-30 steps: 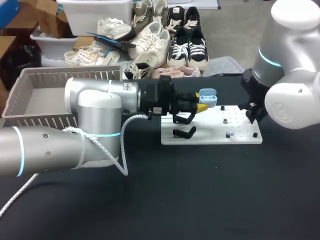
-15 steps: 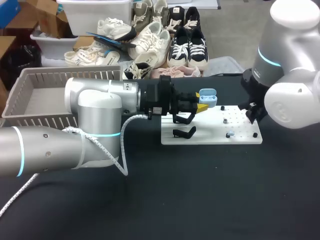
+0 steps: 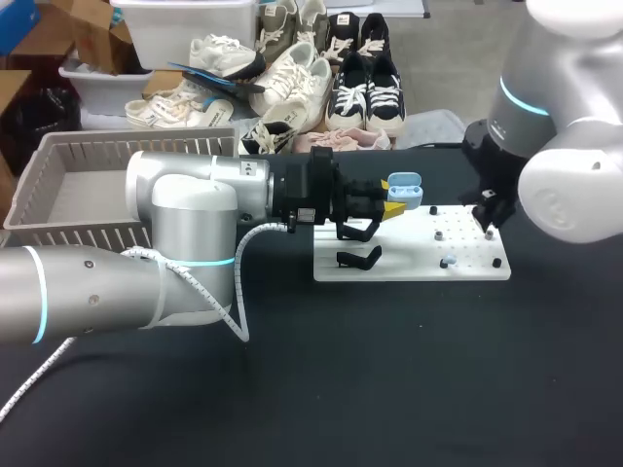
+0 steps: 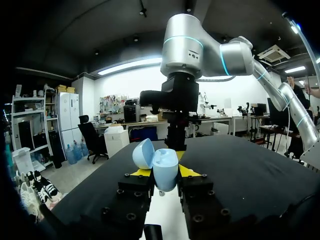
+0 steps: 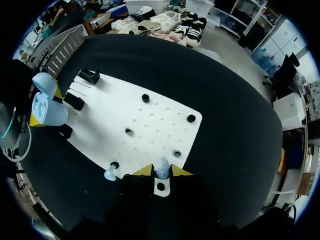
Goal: Pick up each earbud case from the left stands, insert the matching earbuds, close the lid, and place the case in the box.
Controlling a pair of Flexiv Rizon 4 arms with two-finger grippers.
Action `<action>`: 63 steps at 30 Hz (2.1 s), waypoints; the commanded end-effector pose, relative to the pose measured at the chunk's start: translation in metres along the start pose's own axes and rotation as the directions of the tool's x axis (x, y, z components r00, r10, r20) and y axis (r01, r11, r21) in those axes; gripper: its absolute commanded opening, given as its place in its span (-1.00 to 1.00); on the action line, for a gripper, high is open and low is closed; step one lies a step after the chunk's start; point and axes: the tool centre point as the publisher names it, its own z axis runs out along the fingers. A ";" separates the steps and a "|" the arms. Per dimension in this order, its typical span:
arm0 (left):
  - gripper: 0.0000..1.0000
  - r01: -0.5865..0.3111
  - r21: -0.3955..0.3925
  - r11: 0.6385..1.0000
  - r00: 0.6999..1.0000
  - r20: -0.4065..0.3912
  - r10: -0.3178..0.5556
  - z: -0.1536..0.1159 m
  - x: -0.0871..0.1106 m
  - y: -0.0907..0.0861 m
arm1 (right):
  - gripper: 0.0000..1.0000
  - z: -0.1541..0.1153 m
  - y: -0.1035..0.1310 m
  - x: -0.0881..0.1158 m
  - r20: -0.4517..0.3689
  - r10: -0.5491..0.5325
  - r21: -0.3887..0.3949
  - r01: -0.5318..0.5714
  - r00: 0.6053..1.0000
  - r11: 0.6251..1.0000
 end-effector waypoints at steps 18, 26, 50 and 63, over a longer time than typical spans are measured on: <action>-1.00 -0.001 0.000 1.000 1.000 0.003 0.001 0.000 0.001 0.000 | -1.00 -0.005 -0.003 0.003 0.000 0.001 -0.006 -0.001 1.000 1.000; -1.00 -0.001 0.000 1.000 1.000 0.003 0.001 0.000 0.001 0.000 | -1.00 -0.019 -0.001 0.009 -0.041 0.223 0.044 -0.222 0.974 0.974; -1.00 -0.001 0.000 1.000 1.000 0.003 0.001 0.000 0.001 0.000 | -1.00 -0.095 0.058 0.010 -0.037 0.943 0.214 -0.919 0.331 0.331; -1.00 -0.001 0.000 1.000 1.000 0.003 0.001 0.000 0.001 0.000 | -1.00 -0.100 0.075 -0.051 -0.023 0.940 0.215 -0.917 0.339 0.336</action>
